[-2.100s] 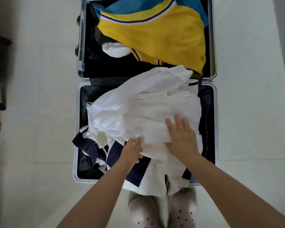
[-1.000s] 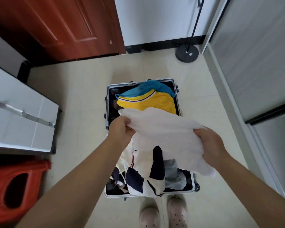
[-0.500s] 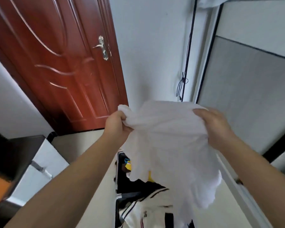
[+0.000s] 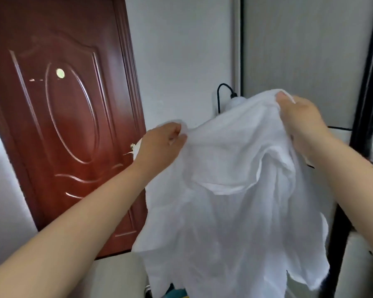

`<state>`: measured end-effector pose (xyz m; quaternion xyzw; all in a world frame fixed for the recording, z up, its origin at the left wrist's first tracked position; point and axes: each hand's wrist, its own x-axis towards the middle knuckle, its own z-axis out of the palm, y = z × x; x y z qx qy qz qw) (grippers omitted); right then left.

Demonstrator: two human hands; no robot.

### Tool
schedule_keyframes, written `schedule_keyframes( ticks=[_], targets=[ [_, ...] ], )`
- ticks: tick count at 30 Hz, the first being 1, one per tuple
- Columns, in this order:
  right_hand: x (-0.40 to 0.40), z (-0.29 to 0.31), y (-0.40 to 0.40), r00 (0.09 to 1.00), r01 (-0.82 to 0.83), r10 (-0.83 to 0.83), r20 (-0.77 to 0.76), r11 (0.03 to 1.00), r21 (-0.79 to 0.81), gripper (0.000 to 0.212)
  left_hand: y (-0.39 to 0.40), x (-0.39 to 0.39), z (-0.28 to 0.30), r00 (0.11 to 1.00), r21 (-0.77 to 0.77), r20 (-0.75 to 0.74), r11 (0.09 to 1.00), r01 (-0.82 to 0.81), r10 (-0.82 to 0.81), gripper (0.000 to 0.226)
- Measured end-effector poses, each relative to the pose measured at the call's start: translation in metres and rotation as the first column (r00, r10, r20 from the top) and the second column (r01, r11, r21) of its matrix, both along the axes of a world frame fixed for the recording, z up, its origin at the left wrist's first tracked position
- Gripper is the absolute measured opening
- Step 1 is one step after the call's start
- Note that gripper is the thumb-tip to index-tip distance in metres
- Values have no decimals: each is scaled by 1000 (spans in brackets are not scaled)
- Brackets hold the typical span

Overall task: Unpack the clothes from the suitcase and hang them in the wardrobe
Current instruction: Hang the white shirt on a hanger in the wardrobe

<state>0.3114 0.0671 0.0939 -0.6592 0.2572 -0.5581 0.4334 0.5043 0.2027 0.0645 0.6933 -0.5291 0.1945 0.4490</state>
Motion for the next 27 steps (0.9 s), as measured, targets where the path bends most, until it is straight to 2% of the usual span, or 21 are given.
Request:
schedule_keyframes(
  ticks=[2, 4, 7, 10, 12, 14, 15, 17, 19, 21, 23, 24, 25, 26, 27],
  targets=[
    [-15, 12, 3, 999, 43, -43, 21, 998, -37, 28, 6, -16, 7, 990, -67, 138, 997, 36, -27, 29],
    [-26, 17, 5, 998, 45, -44, 41, 999, -22, 31, 6, -23, 16, 989, -127, 141, 990, 63, -45, 24],
    [-37, 15, 6, 999, -41, 41, 10, 999, 23, 31, 0, -18, 30, 996, -133, -51, 989, 68, -75, 20],
    [-48, 3, 12, 990, -62, 54, -130, 997, -56, 28, -4, -5, 35, 927, -82, -331, 984, 156, -174, 22],
    [-51, -2, 18, 989, -65, 49, -140, 992, -106, 28, -5, 0, 29, 915, -23, -369, 986, 165, -161, 28],
    [-49, -3, 23, 995, -84, 79, -68, 993, -80, 29, -5, -2, 19, 898, -9, -409, 985, 171, -159, 32],
    [-45, -4, 21, 997, -63, 58, -59, 994, -92, 28, -5, -5, 14, 871, 7, -464, 982, 189, -164, 32],
    [-39, -7, 12, 976, 82, -122, -178, 973, -217, 22, -5, -11, 6, 801, 102, -580, 961, 255, -151, 33],
    [-39, -17, 4, 873, 170, -346, -345, 877, -449, 37, -3, -13, -1, 756, 234, -647, 918, 320, -99, 30],
    [-46, -33, 0, 750, 4, -457, -478, 726, -688, 73, 5, -8, -5, 676, 238, -731, 893, 383, -94, 23],
    [-53, -48, -5, 564, -220, -521, -640, 653, -725, 90, 21, -1, -1, 512, 106, -834, 853, 512, -203, 18],
    [-55, -54, -8, 425, -294, -560, -711, 657, -694, 93, 30, 3, 3, 530, 135, -813, 809, 573, -240, 10],
    [-55, -61, -10, 282, -352, -602, -747, 659, -664, 95, 38, 7, 6, 659, 301, -714, 747, 593, -235, 18],
    [-53, -68, -11, 179, -391, -661, -728, 632, -669, 94, 41, 7, 6, 817, 542, -543, 663, 516, -193, 38],
    [-49, -72, -13, 128, -398, -714, -689, 599, -695, 88, 42, 4, 3, 937, 759, -319, 553, 343, -143, 56]
  ],
)
